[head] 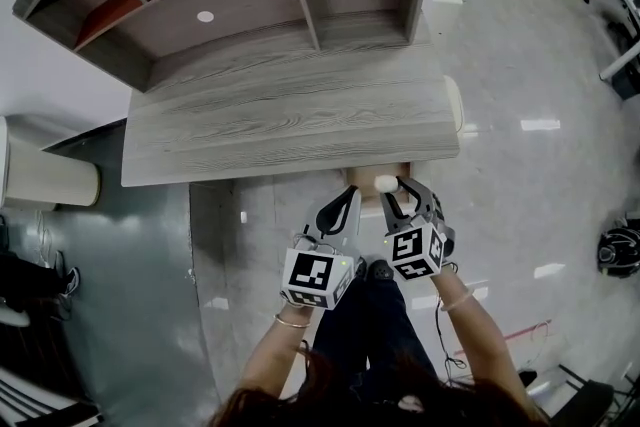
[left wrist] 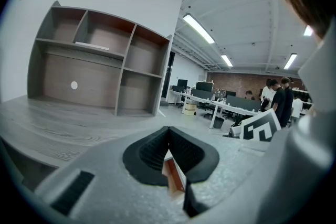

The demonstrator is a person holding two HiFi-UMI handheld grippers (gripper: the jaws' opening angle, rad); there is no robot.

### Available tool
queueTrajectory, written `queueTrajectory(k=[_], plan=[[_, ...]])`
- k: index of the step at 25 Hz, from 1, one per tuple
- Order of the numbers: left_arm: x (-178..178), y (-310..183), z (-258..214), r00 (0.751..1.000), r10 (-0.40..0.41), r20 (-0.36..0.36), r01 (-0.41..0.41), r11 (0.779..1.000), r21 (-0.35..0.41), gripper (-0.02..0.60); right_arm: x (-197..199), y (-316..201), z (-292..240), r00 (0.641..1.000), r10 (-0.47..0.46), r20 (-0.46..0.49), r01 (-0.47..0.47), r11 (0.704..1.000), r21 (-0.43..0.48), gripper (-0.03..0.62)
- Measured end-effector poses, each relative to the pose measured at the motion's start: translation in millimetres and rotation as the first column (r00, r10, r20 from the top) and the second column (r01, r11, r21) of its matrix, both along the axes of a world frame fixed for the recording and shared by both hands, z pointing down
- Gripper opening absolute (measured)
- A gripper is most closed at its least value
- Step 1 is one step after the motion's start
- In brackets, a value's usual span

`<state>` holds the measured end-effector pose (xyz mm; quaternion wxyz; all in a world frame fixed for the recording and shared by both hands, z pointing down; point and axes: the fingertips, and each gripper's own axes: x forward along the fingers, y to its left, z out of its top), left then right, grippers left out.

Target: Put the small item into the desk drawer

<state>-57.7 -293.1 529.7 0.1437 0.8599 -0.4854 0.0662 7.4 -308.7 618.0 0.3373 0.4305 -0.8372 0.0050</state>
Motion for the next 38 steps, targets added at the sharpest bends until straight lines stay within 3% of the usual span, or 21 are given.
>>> queueTrajectory(k=[17,38], plan=[[-6.8,-4.1,57.3,1.0,0.001,-0.009,-0.002,0.999,-0.05,0.015,-10.8,-9.2,96.5,0.989,-0.047,-0.138,0.037,0.997,-0.074,0.117],[-7.8,-10.9,117.9,1.0,-0.01,-0.013,0.009,0.995,-0.096,0.015,1.7,-6.5,207.7,0.943,-0.099,-0.316,0.038,0.981,-0.192,0.117]])
